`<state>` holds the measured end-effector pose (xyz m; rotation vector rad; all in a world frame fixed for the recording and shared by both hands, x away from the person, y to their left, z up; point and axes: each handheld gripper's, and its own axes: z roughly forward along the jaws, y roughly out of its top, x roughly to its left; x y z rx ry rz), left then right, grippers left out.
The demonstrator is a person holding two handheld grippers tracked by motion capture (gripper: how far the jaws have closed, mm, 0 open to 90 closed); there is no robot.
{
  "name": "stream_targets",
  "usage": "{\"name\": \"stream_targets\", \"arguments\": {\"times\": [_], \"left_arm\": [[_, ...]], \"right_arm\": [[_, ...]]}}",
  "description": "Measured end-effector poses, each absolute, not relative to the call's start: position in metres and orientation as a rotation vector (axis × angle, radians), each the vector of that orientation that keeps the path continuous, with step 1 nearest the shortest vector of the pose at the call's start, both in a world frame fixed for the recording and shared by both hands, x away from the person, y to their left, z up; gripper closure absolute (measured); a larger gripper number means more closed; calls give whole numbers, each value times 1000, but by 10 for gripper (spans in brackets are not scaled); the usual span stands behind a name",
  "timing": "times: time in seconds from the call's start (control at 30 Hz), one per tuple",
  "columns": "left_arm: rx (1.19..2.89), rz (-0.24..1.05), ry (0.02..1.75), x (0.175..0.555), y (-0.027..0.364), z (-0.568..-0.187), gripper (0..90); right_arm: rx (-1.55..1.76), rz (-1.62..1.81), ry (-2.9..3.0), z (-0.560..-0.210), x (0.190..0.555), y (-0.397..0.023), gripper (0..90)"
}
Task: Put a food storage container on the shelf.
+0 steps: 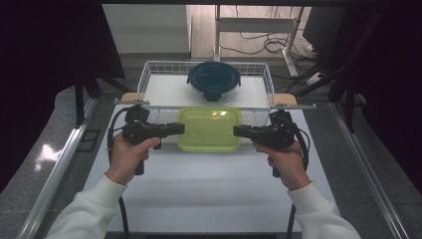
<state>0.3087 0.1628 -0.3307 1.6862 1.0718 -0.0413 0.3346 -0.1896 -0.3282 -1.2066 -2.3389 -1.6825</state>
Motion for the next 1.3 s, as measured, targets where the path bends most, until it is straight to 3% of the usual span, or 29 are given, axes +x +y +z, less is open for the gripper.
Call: {"name": "stream_targets", "arguments": {"times": [0.67,1.3], "left_arm": [[1653,-32,1043,347,164,-285,800],[1652,11,1059,386,168,-259,802]], "right_arm": [[-1211,-1747,-2358,-272,364,-189,764],[-1257,-1758,-2337,-250,403,-181,773]]}}
